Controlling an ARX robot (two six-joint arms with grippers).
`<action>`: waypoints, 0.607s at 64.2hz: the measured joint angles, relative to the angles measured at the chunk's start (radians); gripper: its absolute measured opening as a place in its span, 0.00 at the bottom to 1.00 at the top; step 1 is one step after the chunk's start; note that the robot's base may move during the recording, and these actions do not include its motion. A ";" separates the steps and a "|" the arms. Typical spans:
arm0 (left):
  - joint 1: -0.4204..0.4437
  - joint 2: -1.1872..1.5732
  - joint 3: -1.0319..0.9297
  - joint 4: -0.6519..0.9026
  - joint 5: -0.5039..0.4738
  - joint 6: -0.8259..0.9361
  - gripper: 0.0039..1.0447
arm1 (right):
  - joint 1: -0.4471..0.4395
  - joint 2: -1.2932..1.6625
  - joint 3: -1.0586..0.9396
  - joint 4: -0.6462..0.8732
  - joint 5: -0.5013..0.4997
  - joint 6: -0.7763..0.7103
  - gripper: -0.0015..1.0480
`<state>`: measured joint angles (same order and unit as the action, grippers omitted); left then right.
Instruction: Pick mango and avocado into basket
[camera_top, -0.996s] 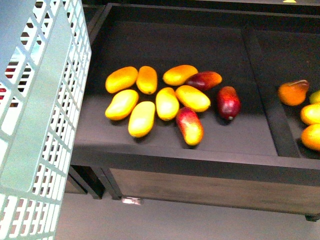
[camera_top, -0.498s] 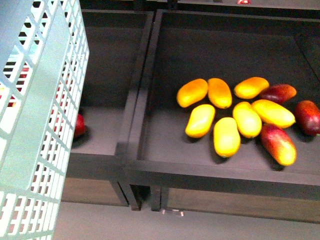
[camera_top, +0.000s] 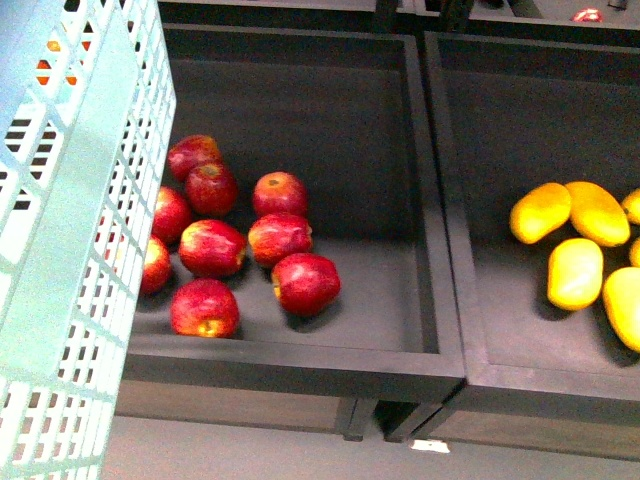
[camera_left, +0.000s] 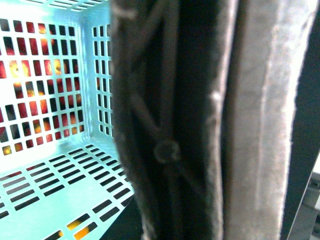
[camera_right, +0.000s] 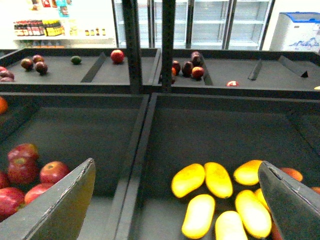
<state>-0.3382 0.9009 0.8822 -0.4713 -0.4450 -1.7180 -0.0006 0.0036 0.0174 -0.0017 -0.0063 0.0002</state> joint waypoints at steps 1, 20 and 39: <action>0.001 0.000 0.000 0.000 -0.001 0.000 0.13 | 0.000 0.000 0.000 0.000 0.000 0.000 0.92; 0.005 0.000 0.000 -0.004 0.004 0.023 0.13 | 0.000 0.000 0.000 0.000 0.003 0.000 0.92; 0.018 0.326 0.163 0.078 0.253 0.695 0.13 | 0.000 0.000 0.000 0.000 0.004 0.000 0.92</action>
<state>-0.3202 1.2266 1.0451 -0.3935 -0.1925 -1.0229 -0.0006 0.0032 0.0170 -0.0017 -0.0025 0.0006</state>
